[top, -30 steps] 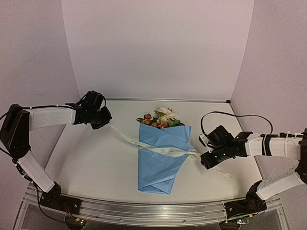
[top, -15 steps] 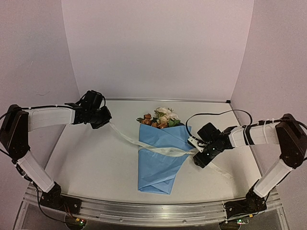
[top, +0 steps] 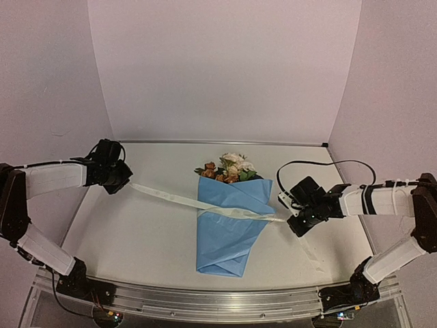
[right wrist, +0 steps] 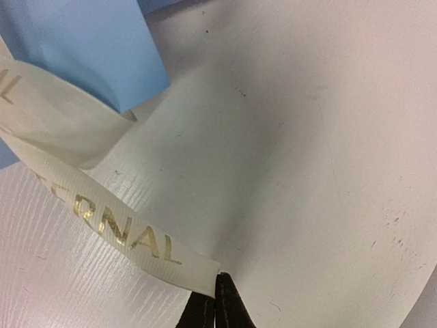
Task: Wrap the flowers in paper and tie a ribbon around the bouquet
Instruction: Tie the ribbon around the folded bouquet.
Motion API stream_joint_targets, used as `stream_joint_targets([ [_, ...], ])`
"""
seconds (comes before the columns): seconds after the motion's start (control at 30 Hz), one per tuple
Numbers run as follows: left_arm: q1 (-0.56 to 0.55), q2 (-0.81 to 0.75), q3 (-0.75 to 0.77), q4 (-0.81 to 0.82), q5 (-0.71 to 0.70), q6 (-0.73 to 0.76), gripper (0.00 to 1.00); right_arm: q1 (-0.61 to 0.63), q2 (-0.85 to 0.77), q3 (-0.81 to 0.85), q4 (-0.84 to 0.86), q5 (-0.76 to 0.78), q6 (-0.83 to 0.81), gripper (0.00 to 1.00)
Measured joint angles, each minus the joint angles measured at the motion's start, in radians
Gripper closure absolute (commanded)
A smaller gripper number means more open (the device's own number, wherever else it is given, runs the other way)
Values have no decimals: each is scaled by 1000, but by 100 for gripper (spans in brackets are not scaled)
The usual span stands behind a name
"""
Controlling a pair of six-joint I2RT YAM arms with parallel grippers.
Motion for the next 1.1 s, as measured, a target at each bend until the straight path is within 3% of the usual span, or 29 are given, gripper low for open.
stream_joint_targets([
  [0.47,225,-19,-199,-6,7,-121,98,0,36,103,-149,60,92,100],
  [0.7,232,2,-218,72,81,-133,80,0,39,193,-209,-3,152,100],
  [0.93,228,2,-246,116,137,-147,34,0,53,271,-241,-66,173,100],
  [1.0,217,-6,-246,116,146,-160,25,0,53,272,-250,-76,174,100],
  [1.1,156,-49,-247,104,138,-202,21,0,53,272,-263,-83,175,100],
])
